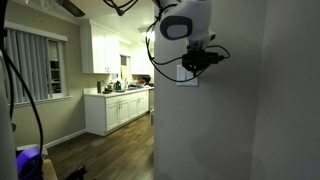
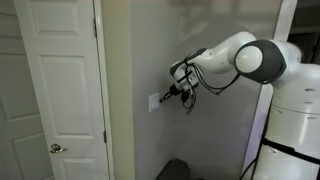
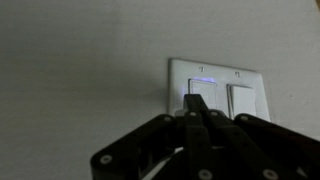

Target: Turn on the light switch on the right.

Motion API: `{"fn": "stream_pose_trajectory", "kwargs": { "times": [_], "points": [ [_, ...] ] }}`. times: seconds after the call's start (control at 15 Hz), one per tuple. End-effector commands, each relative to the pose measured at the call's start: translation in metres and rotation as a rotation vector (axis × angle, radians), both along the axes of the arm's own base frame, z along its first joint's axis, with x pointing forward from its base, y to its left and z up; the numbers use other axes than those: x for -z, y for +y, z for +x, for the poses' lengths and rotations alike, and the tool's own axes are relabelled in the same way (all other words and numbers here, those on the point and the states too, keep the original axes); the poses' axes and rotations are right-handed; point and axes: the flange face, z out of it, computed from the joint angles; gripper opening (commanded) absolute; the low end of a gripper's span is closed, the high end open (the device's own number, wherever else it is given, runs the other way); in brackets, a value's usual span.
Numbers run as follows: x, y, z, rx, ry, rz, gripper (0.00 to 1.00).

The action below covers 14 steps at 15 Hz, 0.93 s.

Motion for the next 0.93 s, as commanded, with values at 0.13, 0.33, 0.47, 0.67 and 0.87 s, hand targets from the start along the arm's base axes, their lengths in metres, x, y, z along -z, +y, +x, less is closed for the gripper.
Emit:
{"fn": "stream_pose_trajectory", "kwargs": {
  "times": [0.13,0.33,0.47,0.67,0.87],
  "points": [
    [-0.005,0.008,-0.002,-0.06,-0.02,0.021,0.0],
    [-0.009,0.012,-0.001,-0.059,-0.09,0.002,0.0],
    [-0.008,0.01,-0.001,-0.066,-0.116,-0.003,0.0],
    [-0.005,0.007,-0.001,-0.089,-0.085,-0.005,0.0],
    [-0.004,0.001,-0.009,-0.147,0.068,-0.005,0.0]
  ]
}}
